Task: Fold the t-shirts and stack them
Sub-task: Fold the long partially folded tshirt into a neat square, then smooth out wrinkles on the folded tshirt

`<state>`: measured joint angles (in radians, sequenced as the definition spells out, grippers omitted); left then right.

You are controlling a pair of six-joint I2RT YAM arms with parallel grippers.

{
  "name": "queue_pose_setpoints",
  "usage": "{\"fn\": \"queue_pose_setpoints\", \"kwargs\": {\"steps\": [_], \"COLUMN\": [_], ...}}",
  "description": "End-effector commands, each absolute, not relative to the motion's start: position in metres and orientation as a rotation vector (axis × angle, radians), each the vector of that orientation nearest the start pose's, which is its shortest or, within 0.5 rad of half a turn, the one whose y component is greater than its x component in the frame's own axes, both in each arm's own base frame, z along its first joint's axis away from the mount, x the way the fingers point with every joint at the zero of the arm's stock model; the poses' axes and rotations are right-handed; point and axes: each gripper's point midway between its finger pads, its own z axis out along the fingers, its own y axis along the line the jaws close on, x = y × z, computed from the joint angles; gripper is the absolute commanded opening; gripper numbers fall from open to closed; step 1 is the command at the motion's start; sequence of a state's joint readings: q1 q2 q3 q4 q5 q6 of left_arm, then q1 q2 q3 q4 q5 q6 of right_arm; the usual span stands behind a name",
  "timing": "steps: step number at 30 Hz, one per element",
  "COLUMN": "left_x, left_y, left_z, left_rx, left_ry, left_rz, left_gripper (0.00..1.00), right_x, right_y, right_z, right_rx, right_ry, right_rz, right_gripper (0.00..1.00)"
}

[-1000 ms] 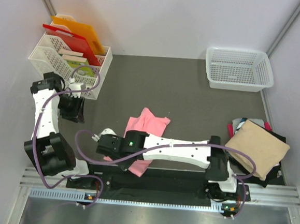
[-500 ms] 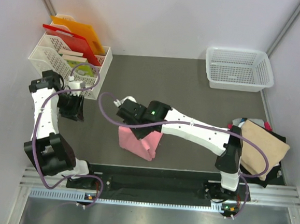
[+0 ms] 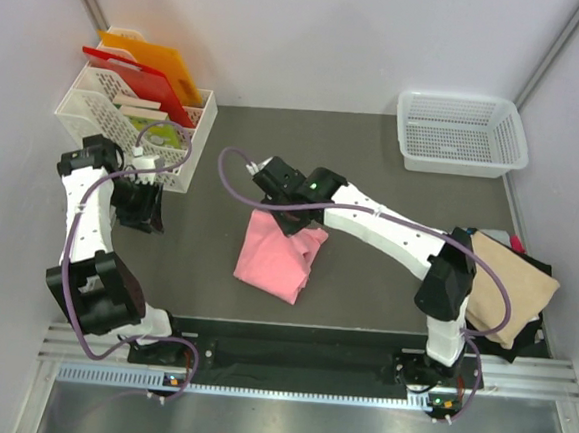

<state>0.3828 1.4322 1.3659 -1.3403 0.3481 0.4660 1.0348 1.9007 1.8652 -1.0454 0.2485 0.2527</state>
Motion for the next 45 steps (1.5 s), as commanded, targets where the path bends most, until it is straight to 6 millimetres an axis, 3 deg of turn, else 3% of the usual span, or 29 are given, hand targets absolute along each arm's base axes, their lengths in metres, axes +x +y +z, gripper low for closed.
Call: {"fn": "queue_pose_setpoints", "kwargs": {"steps": [1, 9, 13, 16, 17, 20, 23, 28, 31, 32, 33, 34, 35, 36, 38, 39, 40, 45], "left_x": [0.237, 0.233, 0.225, 0.218, 0.216, 0.208, 0.202, 0.201, 0.207, 0.209, 0.211, 0.213, 0.215, 0.218, 0.219, 0.217, 0.217, 0.214], "left_y": [0.043, 0.038, 0.035, 0.033, 0.031, 0.029, 0.027, 0.020, 0.014, 0.009, 0.006, 0.003, -0.003, -0.004, -0.005, -0.006, -0.004, 0.002], "left_z": [0.178, 0.177, 0.174, 0.172, 0.172, 0.169, 0.165, 0.165, 0.168, 0.169, 0.171, 0.171, 0.172, 0.171, 0.171, 0.171, 0.170, 0.165], "left_rx": [0.155, 0.161, 0.184, 0.209, 0.228, 0.251, 0.255, 0.254, 0.256, 0.270, 0.274, 0.261, 0.288, 0.298, 0.305, 0.305, 0.311, 0.341], "left_ry": [2.806, 2.819, 2.831, 2.843, 2.839, 2.850, 2.861, 2.860, 2.848, 2.845, 2.836, 2.833, 2.827, 2.819, 2.820, 2.827, 2.832, 2.853], "left_rz": [-0.402, -0.447, -0.463, -0.479, -0.479, -0.482, -0.499, -0.550, -0.575, -0.586, -0.595, -0.605, -0.615, -0.601, -0.590, -0.596, -0.587, -0.545], "left_gripper": [0.42, 0.42, 0.42, 0.43, 0.43, 0.44, 0.44, 0.46, 0.48, 0.48, 0.48, 0.48, 0.48, 0.48, 0.48, 0.48, 0.48, 0.47], "right_x": [0.282, 0.329, 0.356, 0.373, 0.379, 0.392, 0.402, 0.411, 0.407, 0.405, 0.399, 0.387, 0.375, 0.366, 0.338, 0.331, 0.317, 0.298], "right_y": [0.364, 0.352, 0.342, 0.331, 0.323, 0.314, 0.312, 0.307, 0.306, 0.304, 0.304, 0.317, 0.324, 0.333, 0.350, 0.354, 0.362, 0.371], "right_z": [0.170, 0.106, 0.085, 0.072, 0.070, 0.067, 0.077, 0.107, 0.131, 0.148, 0.146, 0.151, 0.172, 0.157, 0.177, 0.167, 0.171, 0.179], "right_rx": [-0.894, -0.865, -0.834, -0.798, -0.772, -0.730, -0.684, -0.610, -0.544, -0.505, -0.482, -0.428, -0.402, -0.380, -0.289, -0.275, -0.246, -0.258], "right_ry": [2.402, 2.511, 2.547, 2.579, 2.590, 2.597, 2.590, 2.546, 2.539, 2.530, 2.554, 2.597, 2.574, 2.578, 2.575, 2.569, 2.585, 2.540], "right_rz": [0.160, 0.106, 0.079, 0.055, 0.041, 0.008, 0.017, -0.014, 0.061, 0.120, 0.185, 0.389, 0.543, 0.669, 0.956, 1.032, 1.150, 1.331], "right_gripper": [0.00, 0.00, 0.03, 0.26, 0.43, 0.68, 0.82, 0.86, 0.89, 0.89, 0.89, 0.88, 0.85, 0.84, 0.80, 0.79, 0.78, 0.78]}}
